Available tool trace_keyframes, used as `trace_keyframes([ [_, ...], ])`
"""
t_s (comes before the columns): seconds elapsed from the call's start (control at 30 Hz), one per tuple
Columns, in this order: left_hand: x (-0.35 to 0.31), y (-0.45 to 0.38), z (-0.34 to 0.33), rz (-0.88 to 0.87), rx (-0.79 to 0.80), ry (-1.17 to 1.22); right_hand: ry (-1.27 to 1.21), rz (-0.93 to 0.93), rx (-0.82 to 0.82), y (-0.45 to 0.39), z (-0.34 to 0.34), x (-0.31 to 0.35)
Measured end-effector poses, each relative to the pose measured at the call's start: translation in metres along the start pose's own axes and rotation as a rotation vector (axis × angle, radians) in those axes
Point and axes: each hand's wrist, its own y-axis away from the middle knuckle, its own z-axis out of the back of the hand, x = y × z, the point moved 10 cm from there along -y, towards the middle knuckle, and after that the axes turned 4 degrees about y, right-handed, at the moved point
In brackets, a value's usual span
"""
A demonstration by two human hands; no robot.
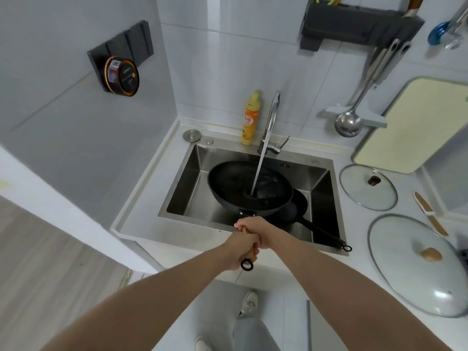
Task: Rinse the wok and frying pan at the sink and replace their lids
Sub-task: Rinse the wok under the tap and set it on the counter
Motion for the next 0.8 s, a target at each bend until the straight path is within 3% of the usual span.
trace_keyframes([
  [0.17,0.022,-0.006,-0.007,0.004,0.021,0.080,0.149,0.087,-0.103,-0.003,0.008,0.001],
  [0.5,0.015,-0.008,-0.002,-0.139,-0.159,-0.078,0.019,0.172,0.001,-0.006,0.006,0.001],
  [0.63,0.002,-0.007,0.003,-0.144,-0.160,-0.062,-0.005,0.153,0.076,-0.006,-0.004,0.010],
  [0.8,-0.006,-0.011,0.010,-0.066,-0.111,0.017,0.023,0.111,0.047,-0.006,-0.009,0.021],
])
